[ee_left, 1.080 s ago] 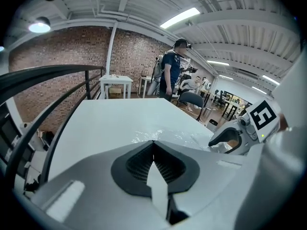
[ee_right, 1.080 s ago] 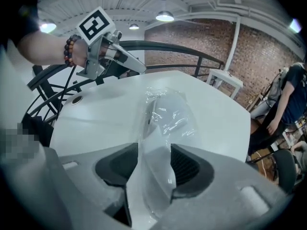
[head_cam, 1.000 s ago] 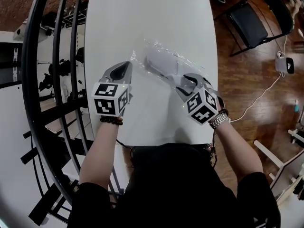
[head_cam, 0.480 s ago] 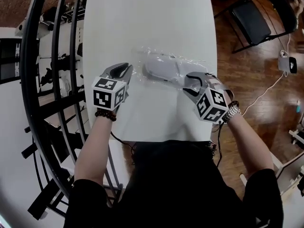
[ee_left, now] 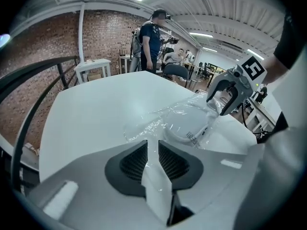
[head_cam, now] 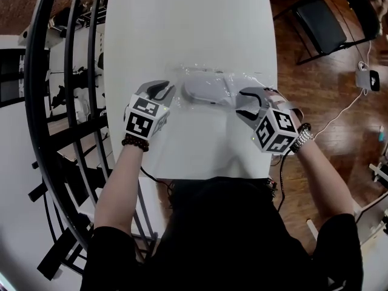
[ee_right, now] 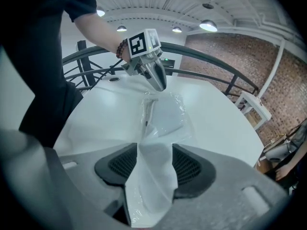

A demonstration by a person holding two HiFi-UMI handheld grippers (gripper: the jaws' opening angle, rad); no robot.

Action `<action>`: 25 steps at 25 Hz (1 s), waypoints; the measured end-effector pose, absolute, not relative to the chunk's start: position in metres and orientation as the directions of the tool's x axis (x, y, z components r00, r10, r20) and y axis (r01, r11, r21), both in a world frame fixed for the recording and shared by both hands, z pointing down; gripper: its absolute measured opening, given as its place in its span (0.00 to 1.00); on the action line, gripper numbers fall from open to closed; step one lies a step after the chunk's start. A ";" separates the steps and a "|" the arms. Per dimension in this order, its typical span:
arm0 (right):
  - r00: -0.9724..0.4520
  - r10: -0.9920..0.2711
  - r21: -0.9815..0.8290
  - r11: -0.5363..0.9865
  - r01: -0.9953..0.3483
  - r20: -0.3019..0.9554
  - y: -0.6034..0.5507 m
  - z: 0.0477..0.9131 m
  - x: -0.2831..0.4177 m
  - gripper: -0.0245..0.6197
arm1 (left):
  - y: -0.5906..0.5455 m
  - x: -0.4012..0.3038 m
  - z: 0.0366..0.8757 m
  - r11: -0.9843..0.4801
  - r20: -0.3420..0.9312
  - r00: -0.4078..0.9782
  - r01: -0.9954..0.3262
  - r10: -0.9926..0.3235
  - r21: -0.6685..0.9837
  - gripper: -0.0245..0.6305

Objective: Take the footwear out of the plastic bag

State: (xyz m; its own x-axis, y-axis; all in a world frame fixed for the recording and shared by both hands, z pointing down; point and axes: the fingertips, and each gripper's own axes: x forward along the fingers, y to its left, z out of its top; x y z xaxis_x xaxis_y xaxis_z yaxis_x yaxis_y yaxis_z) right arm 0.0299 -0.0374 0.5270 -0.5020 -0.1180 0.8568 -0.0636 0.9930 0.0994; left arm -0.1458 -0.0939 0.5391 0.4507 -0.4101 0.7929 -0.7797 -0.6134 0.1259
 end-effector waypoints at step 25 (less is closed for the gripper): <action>-0.443 -0.179 0.090 0.973 -0.215 0.879 -0.078 0.540 -0.076 0.28 | -0.092 -0.136 0.516 -0.614 0.726 0.548 -0.758 -0.417 0.220 0.16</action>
